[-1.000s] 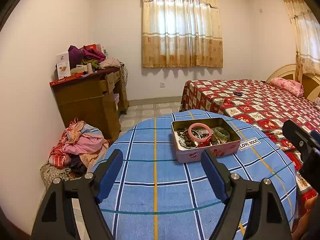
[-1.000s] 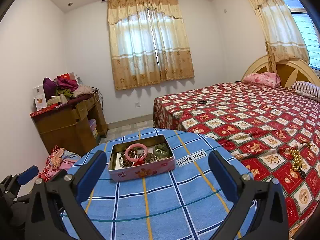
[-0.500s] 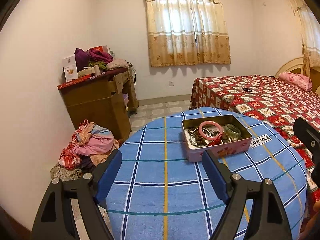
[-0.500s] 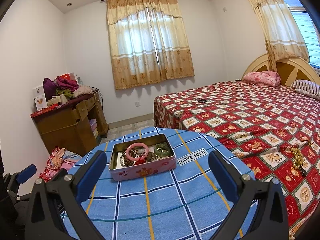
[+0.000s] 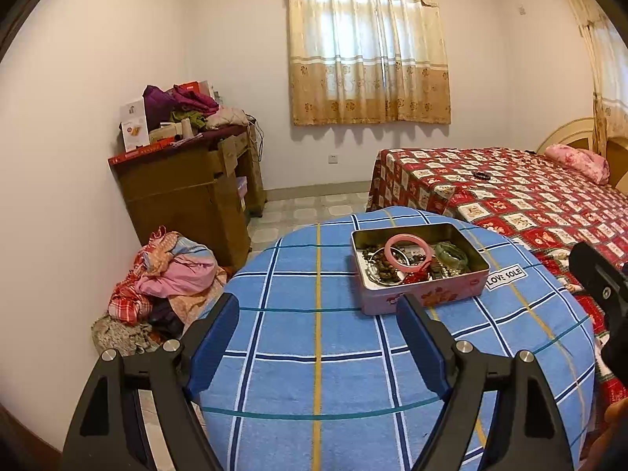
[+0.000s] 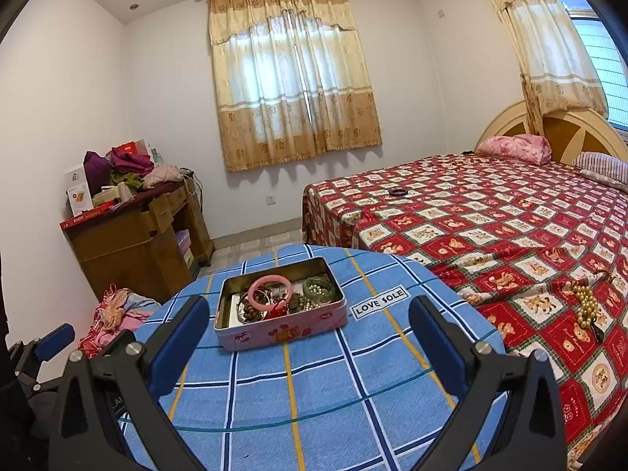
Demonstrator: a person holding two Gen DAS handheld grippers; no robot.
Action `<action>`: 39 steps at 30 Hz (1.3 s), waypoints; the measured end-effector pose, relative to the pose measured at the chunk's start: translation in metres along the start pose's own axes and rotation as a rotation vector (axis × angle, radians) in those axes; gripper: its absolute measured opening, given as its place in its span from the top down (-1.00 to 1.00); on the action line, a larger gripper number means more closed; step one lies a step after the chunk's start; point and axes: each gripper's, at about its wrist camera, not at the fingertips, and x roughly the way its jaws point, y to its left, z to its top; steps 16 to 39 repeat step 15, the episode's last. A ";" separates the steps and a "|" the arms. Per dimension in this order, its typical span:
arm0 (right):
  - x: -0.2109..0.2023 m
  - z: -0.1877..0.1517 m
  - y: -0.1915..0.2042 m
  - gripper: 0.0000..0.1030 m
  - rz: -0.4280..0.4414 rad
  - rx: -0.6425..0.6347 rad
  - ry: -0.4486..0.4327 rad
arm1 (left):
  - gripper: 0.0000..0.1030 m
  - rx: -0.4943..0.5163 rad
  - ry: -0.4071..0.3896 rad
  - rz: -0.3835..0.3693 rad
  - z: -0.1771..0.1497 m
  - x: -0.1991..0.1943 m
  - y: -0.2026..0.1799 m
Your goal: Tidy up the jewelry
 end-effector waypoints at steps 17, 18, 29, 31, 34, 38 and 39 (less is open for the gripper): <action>0.011 -0.004 -0.003 -1.00 -0.012 0.007 0.047 | -0.60 0.019 0.051 -0.017 -0.007 0.014 -0.003; 0.011 -0.004 -0.003 -1.00 -0.012 0.007 0.047 | -0.60 0.019 0.051 -0.017 -0.007 0.014 -0.003; 0.011 -0.004 -0.003 -1.00 -0.012 0.007 0.047 | -0.60 0.019 0.051 -0.017 -0.007 0.014 -0.003; 0.011 -0.004 -0.003 -1.00 -0.012 0.007 0.047 | -0.60 0.019 0.051 -0.017 -0.007 0.014 -0.003; 0.011 -0.004 -0.003 -1.00 -0.012 0.007 0.047 | -0.60 0.019 0.051 -0.017 -0.007 0.014 -0.003; 0.011 -0.004 -0.003 -1.00 -0.012 0.007 0.047 | -0.60 0.019 0.051 -0.017 -0.007 0.014 -0.003; 0.011 -0.004 -0.003 -1.00 -0.012 0.007 0.047 | -0.60 0.019 0.051 -0.017 -0.007 0.014 -0.003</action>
